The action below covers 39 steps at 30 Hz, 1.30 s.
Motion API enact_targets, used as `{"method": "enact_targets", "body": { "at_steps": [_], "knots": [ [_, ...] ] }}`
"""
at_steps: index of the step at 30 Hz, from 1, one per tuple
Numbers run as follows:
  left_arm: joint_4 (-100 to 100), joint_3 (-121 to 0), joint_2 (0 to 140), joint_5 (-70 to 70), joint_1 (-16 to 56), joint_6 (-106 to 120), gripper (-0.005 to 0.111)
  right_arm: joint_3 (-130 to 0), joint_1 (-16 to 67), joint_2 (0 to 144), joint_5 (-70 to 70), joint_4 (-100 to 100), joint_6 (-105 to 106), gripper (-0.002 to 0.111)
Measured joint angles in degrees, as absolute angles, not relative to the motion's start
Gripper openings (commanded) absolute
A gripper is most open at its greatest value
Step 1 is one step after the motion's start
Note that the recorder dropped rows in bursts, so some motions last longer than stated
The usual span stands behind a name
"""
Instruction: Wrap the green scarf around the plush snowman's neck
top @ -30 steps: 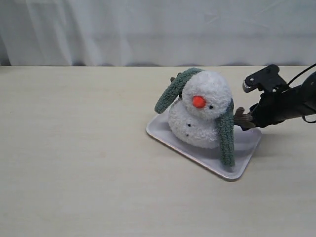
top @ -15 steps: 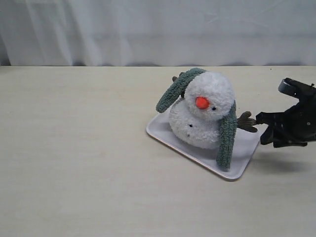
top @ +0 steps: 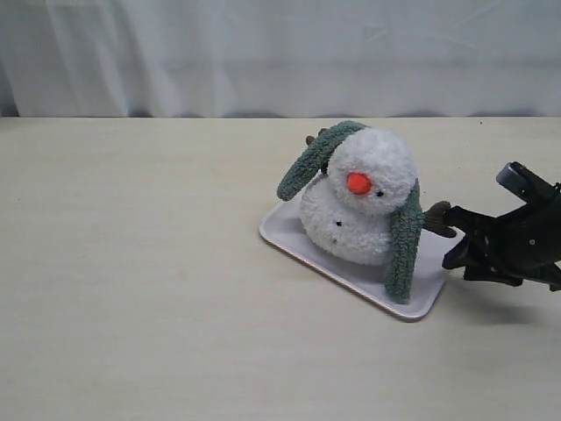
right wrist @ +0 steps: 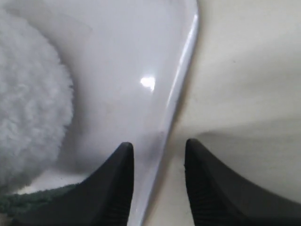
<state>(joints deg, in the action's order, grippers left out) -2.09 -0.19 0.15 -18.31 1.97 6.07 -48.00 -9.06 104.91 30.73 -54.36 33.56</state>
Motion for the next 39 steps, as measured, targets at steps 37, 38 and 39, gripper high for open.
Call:
{"method": "enact_targets", "body": {
  "at_steps": [37, 38, 39],
  "knots": [
    [-2.09, -0.19, 0.15, -18.31, 1.97, 6.07, 0.000, -48.11, -9.06, 110.58, 32.58, -76.76, 76.88, 0.014],
    [-2.09, -0.19, 0.15, -18.31, 1.97, 6.07, 0.000, -48.35, -9.06, 110.58, 32.58, -76.76, 76.63, 0.019],
    [-2.09, -0.19, 0.15, -18.31, 1.97, 6.07, 0.000, -48.63, -9.06, 110.58, 32.58, -76.76, 75.87, 0.030]
  ]
}}
